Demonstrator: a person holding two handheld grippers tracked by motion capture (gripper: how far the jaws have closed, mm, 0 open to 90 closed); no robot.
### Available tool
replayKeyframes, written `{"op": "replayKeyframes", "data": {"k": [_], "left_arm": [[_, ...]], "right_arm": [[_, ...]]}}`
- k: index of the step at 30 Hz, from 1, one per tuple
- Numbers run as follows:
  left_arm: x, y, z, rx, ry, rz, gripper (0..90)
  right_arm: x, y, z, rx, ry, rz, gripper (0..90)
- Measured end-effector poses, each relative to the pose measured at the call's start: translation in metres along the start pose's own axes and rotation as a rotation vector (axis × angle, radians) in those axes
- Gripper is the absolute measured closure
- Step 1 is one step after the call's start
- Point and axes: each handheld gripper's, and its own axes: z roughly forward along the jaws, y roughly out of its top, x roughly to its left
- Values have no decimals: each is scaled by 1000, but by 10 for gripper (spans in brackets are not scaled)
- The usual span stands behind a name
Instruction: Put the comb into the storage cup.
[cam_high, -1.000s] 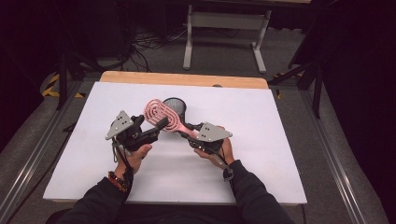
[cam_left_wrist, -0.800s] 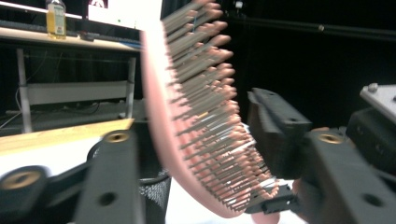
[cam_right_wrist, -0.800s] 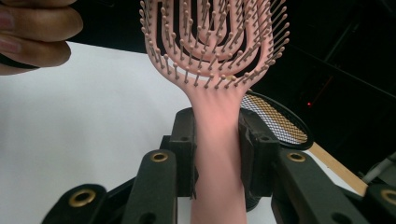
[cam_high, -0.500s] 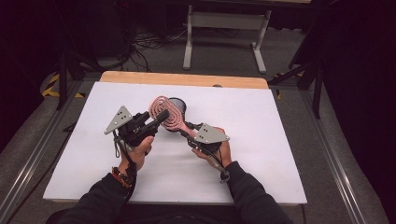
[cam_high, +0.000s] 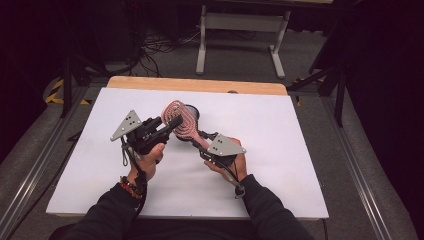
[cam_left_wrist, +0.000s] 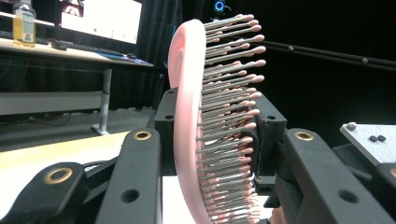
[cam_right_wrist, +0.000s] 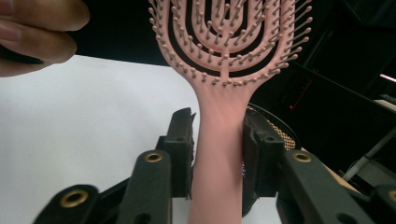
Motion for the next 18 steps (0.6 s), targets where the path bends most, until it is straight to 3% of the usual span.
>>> {"op": "replayKeyframes", "data": {"k": [7,10,18], "left_arm": [[1,1,-1,7,7,18,639],[1,2,-2,12,10,24,639],[2,7,-9,16,28,55,640]], "right_arm": [[3,3,-6,-23,25,9,518],[5,5,-10,-26,29,-8,455],[4,5,-33,-32,59,71,291]]}}
